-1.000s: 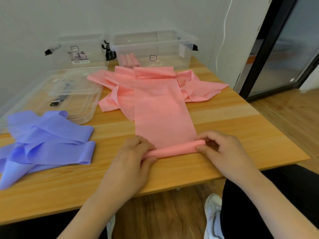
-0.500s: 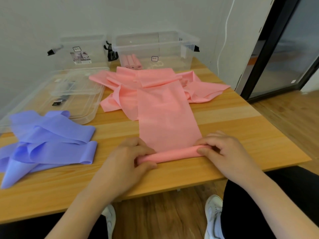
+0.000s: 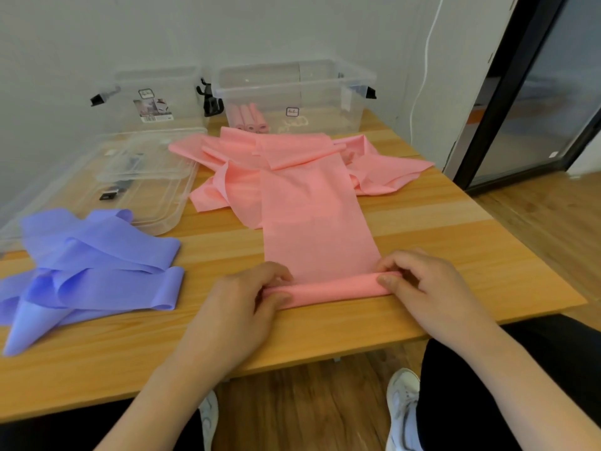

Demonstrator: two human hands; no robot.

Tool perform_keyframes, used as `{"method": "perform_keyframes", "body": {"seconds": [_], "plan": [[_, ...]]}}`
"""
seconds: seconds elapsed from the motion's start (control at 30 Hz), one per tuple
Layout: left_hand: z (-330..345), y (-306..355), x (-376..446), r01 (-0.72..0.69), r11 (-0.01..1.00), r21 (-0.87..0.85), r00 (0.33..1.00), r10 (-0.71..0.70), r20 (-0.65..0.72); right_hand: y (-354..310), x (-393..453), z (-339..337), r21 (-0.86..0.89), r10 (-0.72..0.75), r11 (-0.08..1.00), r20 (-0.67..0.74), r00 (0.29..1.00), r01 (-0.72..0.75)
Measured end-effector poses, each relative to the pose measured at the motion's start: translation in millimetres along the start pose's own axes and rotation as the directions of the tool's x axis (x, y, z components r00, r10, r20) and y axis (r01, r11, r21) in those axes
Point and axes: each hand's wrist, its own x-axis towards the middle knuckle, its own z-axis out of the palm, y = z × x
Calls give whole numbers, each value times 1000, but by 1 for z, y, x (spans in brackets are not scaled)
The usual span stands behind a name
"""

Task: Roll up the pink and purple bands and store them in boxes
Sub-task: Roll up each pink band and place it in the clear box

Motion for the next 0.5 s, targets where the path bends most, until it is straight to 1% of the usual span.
{"method": "perform_keyframes", "body": {"seconds": [0.07,0.13,0.17,0.2,0.3,0.37,0.43,0.5], "plan": [[0,0,-1,-8,1000,6,1000,8,9,0,1,-1,-51,-47,998,27,999,48],[1,-2,-1,-52,998,19,995,50,84,-1,1,-1,-77,-66,994,99,993,73],[0,-4,0,-51,998,25,992,48,113,-2,0,-1,-69,-64,995,112,992,72],[0,-5,0,-49,998,32,992,45,119,-3,0,-2,-45,-50,997,98,994,55],[0,-5,1,-34,999,16,997,33,65,-6,-1,-2,73,7,997,-13,1000,-6],[3,0,0,-6,1000,-6,1000,6,17,-9,-2,1,109,38,993,-34,999,-34],[10,9,-4,-11,1000,-18,999,12,48,-14,-3,6,120,63,990,34,997,-67],[17,16,-9,-49,999,16,990,47,134,-16,-4,11,118,65,990,103,992,-77]]}}
